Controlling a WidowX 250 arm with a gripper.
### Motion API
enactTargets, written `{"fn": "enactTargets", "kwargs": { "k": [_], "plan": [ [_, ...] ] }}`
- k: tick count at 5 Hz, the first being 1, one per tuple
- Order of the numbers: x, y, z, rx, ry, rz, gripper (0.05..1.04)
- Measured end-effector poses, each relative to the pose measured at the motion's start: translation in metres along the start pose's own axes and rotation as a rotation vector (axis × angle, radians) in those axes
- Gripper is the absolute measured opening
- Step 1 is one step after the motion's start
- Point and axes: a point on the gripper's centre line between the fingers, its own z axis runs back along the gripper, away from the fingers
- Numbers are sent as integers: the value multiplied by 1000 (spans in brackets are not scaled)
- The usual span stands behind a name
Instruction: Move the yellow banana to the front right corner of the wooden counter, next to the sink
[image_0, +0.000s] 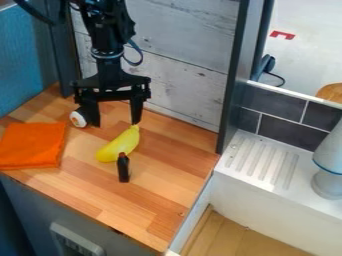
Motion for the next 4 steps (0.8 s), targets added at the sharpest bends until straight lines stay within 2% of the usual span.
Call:
{"fn": "enactTargets", "kwargs": {
  "k": [1, 2, 3, 4],
  "plan": [
    [13, -3, -24, 8, -44, -237, 1000],
    [24, -14, -27, -42, -140, -475, 1000],
    [32, -23, -35, -80, -224, -558, 1000],
    [27, -23, -52, -81, -179, -574, 1001]
  ]
}}
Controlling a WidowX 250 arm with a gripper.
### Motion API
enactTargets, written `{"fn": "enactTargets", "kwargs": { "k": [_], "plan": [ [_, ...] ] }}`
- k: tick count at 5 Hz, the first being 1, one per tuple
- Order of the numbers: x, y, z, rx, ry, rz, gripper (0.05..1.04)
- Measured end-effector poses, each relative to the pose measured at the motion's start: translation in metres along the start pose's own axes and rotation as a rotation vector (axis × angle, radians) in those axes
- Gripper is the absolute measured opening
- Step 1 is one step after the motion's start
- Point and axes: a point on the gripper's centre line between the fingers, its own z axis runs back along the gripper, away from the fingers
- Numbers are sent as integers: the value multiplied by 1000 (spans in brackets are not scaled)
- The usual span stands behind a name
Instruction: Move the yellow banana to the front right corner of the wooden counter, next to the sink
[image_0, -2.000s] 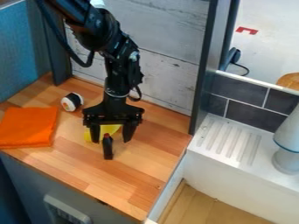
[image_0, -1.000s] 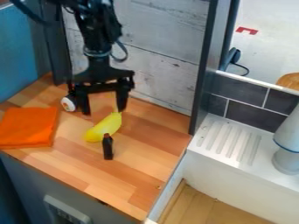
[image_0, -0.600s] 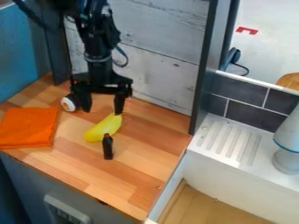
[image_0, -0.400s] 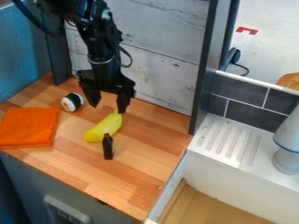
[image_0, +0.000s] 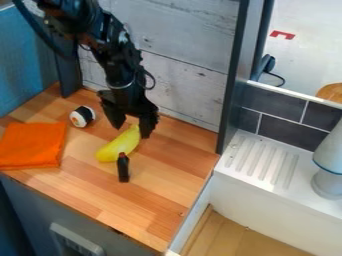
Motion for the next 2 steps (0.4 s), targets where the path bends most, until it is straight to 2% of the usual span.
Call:
{"fn": "enactTargets", "kwargs": {
  "k": [2],
  "plan": [
    [1, 4, -21, 14, 35, -35, 1000]
  ]
}}
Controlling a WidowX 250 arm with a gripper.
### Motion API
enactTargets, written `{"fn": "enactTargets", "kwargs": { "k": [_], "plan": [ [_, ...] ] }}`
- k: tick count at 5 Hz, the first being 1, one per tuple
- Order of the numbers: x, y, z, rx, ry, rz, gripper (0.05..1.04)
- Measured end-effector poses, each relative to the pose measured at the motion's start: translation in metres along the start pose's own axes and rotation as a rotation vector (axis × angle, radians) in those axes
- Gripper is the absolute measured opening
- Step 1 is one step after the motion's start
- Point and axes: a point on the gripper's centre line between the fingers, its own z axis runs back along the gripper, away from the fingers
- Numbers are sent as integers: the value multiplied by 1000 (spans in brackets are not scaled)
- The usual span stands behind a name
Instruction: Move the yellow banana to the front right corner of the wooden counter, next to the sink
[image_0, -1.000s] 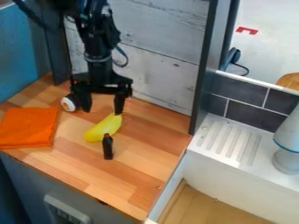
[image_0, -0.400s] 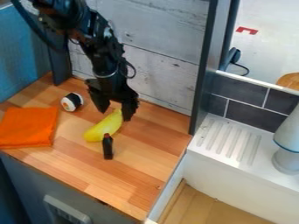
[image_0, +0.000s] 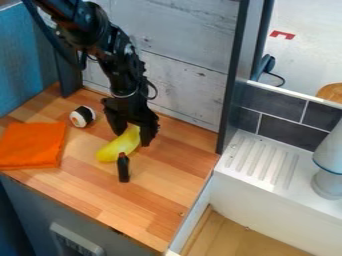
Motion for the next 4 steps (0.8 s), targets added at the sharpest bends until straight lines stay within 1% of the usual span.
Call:
{"fn": "enactTargets", "kwargs": {
  "k": [1, 2, 3, 4],
  "plan": [
    [-5, 2, -14, 13, 37, 13, 1000],
    [-7, 3, -22, 18, 58, 29, 944],
    [-6, 5, -23, 29, 48, 84, 670],
    [-10, 3, -21, 25, 70, 110, 598]
  ]
}}
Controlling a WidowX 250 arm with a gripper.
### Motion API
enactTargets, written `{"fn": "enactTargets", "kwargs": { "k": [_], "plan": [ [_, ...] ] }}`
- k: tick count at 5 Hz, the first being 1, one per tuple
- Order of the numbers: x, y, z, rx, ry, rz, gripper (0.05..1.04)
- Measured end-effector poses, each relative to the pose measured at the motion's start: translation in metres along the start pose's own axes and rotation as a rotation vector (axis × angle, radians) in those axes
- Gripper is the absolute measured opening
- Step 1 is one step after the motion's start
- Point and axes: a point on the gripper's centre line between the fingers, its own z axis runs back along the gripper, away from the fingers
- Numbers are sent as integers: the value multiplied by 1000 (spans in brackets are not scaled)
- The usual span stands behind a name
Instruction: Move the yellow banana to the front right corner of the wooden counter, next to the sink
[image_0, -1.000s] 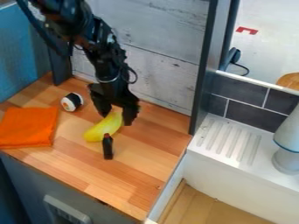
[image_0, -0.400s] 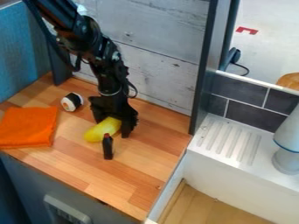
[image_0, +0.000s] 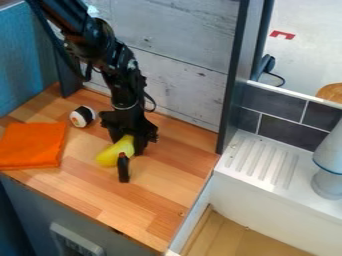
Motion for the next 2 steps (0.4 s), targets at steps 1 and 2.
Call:
{"fn": "enactTargets", "kwargs": {
  "k": [1, 2],
  "plan": [
    [9, -2, 32, -20, -49, 26, 598],
    [20, -2, 68, -33, -126, 63, 598]
  ]
}}
